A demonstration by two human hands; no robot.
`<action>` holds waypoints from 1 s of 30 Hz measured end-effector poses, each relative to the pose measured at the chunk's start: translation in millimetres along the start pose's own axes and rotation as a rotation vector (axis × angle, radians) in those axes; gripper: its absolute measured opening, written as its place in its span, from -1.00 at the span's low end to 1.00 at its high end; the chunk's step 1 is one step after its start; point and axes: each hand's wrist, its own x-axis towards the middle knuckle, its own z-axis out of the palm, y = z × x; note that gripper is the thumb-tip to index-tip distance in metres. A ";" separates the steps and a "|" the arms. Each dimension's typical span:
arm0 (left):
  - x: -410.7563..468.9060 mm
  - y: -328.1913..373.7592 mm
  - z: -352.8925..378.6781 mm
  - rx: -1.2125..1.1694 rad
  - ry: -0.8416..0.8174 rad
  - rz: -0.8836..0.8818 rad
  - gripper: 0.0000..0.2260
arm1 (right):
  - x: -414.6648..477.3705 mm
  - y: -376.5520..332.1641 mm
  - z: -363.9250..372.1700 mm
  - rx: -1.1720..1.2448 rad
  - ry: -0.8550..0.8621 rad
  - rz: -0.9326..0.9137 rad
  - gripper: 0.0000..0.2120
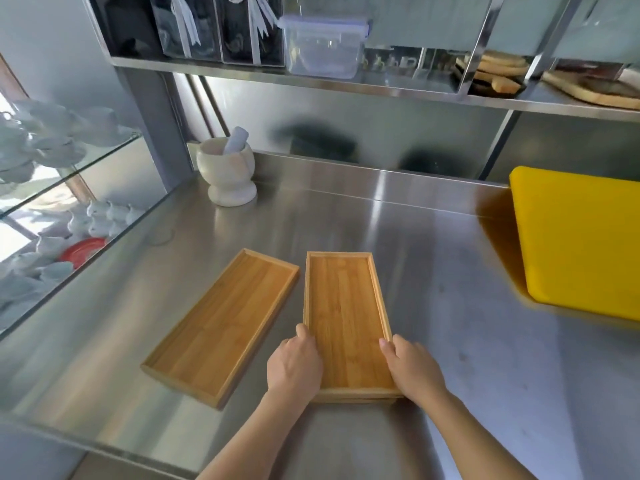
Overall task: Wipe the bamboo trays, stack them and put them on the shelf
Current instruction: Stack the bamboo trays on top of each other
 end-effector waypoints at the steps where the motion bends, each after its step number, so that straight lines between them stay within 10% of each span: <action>1: 0.4 -2.7 -0.2 -0.018 0.009 0.007 -0.82 | 0.4 0.8 1.8 -0.018 -0.005 -0.006 -0.60; 15: -34.8 -53.3 2.8 -0.221 -0.153 0.347 -0.50 | -33.6 34.5 1.5 0.134 -0.182 -0.208 -0.44; 30: -42.6 -59.7 14.9 -0.276 0.055 0.355 -0.78 | -38.3 37.0 11.2 0.018 -0.079 -0.317 -0.81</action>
